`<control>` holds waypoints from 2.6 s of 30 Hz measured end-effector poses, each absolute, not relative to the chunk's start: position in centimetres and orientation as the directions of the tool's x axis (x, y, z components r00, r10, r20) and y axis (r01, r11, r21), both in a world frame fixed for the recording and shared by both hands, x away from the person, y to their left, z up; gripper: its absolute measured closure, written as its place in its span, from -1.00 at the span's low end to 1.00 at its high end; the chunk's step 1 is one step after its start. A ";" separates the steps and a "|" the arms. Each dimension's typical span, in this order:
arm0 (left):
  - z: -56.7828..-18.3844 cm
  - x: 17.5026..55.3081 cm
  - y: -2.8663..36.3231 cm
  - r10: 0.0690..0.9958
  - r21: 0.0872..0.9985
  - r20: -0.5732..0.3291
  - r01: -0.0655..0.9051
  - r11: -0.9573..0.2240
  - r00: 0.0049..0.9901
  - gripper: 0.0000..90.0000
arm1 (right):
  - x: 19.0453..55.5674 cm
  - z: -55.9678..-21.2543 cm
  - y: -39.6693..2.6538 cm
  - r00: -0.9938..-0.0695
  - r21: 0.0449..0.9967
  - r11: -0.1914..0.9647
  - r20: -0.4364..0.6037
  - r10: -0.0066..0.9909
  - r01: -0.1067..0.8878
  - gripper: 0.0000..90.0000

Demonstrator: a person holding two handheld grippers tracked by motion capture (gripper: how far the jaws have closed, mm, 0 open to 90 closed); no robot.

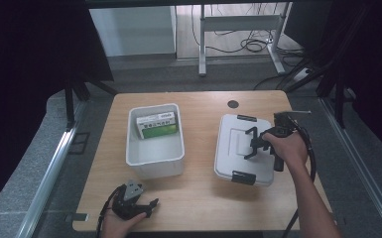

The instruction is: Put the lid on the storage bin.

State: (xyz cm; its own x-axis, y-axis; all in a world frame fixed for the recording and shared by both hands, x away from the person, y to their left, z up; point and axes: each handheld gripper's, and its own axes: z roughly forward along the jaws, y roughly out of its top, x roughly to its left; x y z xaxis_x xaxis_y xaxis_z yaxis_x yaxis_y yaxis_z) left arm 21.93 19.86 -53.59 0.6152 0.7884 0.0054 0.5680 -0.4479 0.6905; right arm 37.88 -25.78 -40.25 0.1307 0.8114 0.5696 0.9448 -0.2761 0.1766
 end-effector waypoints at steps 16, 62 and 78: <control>-53.6 22.0 19.9 0.790 0.694 0.003 0.568 -0.443 0.613 -0.56 | 38.2 -38.2 -24.5 0.072 0.214 -0.240 0.585 0.808 0.947 0.87; -53.6 22.1 20.1 0.792 0.687 -0.002 0.576 -0.443 0.611 -0.56 | 39.2 -32.2 -18.6 -0.065 0.297 -0.158 0.622 0.780 0.942 0.87; -53.6 22.1 19.9 0.787 0.688 -0.002 0.572 -0.447 0.617 -0.56 | 39.6 -31.3 -15.5 -0.103 0.301 -0.106 0.603 0.791 0.948 0.87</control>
State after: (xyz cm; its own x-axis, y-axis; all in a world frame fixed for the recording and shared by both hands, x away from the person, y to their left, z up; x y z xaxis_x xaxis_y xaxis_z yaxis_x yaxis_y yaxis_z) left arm 22.08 19.88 -53.56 0.6171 0.7869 -0.0020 0.5721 -0.4469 0.6877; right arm 39.64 -15.48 -31.31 -0.1027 0.7908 0.6034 0.9478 -0.1063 0.3007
